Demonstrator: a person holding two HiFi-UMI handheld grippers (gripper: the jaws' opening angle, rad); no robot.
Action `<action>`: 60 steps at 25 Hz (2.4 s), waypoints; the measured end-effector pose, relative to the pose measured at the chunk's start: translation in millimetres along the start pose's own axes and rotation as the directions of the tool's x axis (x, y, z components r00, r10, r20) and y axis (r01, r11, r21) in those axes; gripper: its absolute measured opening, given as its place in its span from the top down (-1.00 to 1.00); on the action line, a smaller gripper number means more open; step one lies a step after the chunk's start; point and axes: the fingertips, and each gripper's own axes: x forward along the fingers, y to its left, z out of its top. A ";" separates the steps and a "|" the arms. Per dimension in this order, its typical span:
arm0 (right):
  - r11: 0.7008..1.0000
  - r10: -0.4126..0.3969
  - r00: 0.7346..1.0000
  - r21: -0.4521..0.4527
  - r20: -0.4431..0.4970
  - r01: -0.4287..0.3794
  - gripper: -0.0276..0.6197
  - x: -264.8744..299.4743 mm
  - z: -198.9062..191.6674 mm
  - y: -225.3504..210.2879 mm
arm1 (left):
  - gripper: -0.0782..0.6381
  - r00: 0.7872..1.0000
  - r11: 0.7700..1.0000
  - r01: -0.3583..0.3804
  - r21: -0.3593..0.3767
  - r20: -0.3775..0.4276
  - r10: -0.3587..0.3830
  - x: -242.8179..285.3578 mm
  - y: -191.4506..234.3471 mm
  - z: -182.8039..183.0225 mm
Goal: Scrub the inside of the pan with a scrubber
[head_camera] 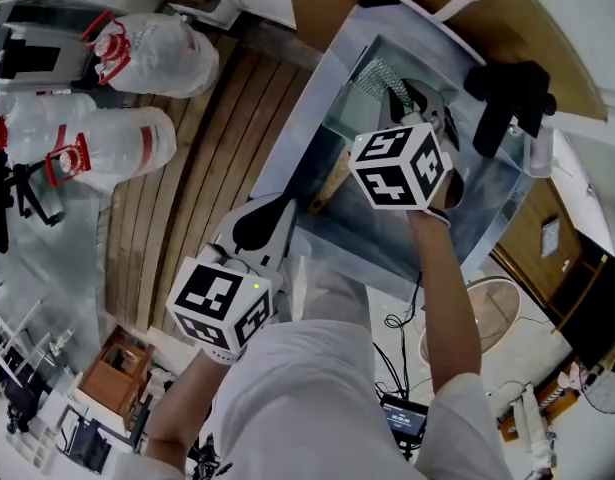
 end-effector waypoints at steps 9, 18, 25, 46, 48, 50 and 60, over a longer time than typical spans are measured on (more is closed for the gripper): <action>0.984 -0.155 0.988 -0.083 0.026 0.156 0.71 -5.1 16.7 -28.1 | 0.77 1.000 1.000 0.004 0.004 0.016 -0.004 0.0 -3.8 12.0; 0.970 -0.232 0.972 -0.061 0.039 0.234 0.70 -13.7 28.0 -45.1 | 0.77 1.000 1.000 0.002 0.003 0.018 -0.002 -5.8 -3.8 10.6; 0.972 -0.133 0.989 0.202 0.069 0.116 0.70 -32.9 22.6 -33.2 | 0.77 1.000 1.000 0.008 0.003 0.019 -0.008 -9.4 -1.9 7.4; 0.795 0.107 0.951 0.550 0.289 -0.257 0.70 -14.1 47.3 17.5 | 0.77 1.000 1.000 0.011 -0.006 -0.006 -0.011 -15.9 8.4 -6.7; 0.775 0.138 0.939 0.556 0.314 -0.300 0.70 -12.7 49.3 20.4 | 0.77 1.000 1.000 0.007 -0.009 -0.005 -0.007 -16.5 11.5 -7.0; 0.725 0.167 0.922 0.590 0.350 -0.356 0.70 -12.2 50.6 21.6 | 0.77 1.000 1.000 0.003 -0.013 -0.006 -0.003 -16.4 14.3 -8.2; 0.408 0.159 0.851 0.751 0.501 -0.519 0.70 -12.2 49.4 16.8 | 0.77 1.000 1.000 0.012 -0.018 -0.017 -0.012 -12.2 11.3 -16.3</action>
